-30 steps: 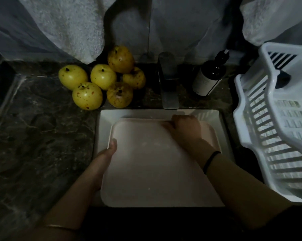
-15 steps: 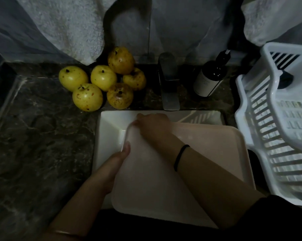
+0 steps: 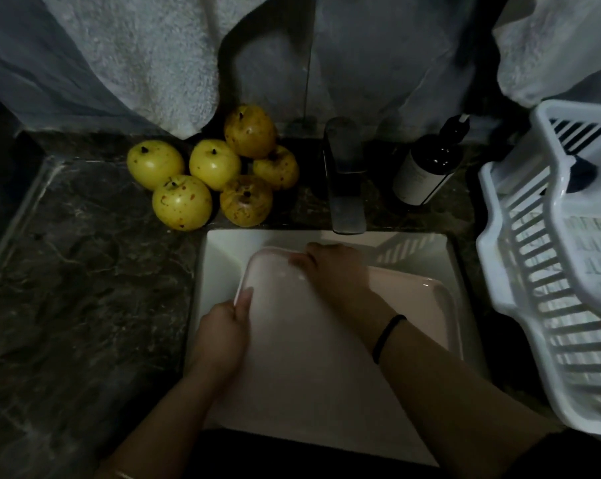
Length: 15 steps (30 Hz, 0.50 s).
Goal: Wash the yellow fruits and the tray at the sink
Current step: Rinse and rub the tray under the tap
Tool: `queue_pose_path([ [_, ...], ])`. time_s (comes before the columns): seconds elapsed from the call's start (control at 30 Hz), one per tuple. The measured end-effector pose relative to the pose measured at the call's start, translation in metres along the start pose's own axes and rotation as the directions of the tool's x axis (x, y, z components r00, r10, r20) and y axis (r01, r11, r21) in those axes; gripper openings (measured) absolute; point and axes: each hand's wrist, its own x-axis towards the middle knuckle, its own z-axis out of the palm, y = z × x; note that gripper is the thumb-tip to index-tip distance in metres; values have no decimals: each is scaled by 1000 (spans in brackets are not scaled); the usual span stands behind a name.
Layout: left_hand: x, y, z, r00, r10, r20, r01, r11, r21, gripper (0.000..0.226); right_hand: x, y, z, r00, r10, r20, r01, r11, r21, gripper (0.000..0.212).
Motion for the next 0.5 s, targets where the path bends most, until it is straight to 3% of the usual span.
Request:
queue_pose_path([
  [0.1,3,-1,-6,999,10,-33,-11,999,-46,56,-11,24,-1,992,123,20,-122,991,-64,47],
  [0.3,5,-1,-14,997,-33,-72,25,994,-109,58,-39,83,16,919,390,-63,-379,914,143,43],
  [0.37,3,-1,-17,994,-63,-91,51,990,-131,58,-46,96,19,859,510,-50,-474,828,301,37],
  [0.5,3,-3,-12,989,-116,-91,104,987,-122,66,-58,100,28,756,630,177,-619,601,505,34],
])
